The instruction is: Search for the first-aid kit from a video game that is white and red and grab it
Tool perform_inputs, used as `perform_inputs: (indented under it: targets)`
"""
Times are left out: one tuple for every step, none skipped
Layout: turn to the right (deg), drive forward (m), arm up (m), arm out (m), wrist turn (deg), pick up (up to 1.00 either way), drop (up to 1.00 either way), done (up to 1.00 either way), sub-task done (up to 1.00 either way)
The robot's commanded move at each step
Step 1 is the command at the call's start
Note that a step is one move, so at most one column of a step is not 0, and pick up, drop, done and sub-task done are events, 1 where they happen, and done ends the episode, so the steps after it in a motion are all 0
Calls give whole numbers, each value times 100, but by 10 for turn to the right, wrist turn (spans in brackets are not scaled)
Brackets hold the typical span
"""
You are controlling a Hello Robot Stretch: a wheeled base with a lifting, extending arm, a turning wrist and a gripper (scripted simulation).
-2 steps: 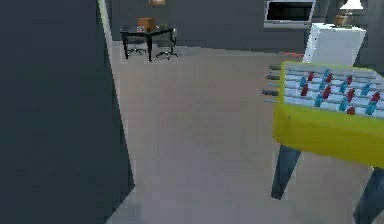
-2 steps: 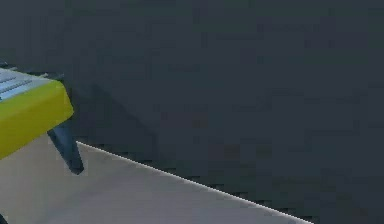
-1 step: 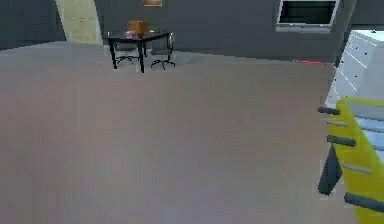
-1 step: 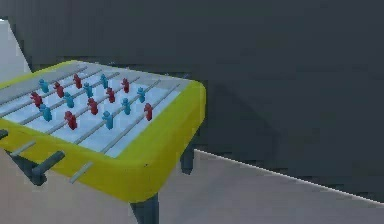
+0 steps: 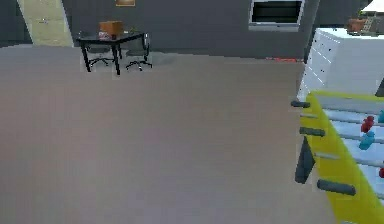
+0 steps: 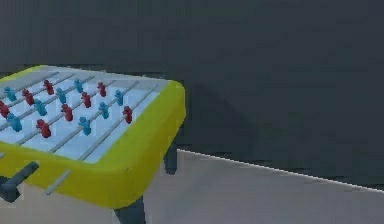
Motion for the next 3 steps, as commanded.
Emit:
perform_inputs:
  targets:
    - [0, 25, 0, 0, 0, 0, 0, 0, 0]
    - [-450, 0, 0, 0, 0, 0, 0, 0, 0]
    - [-60, 0, 0, 0, 0, 0, 0, 0, 0]
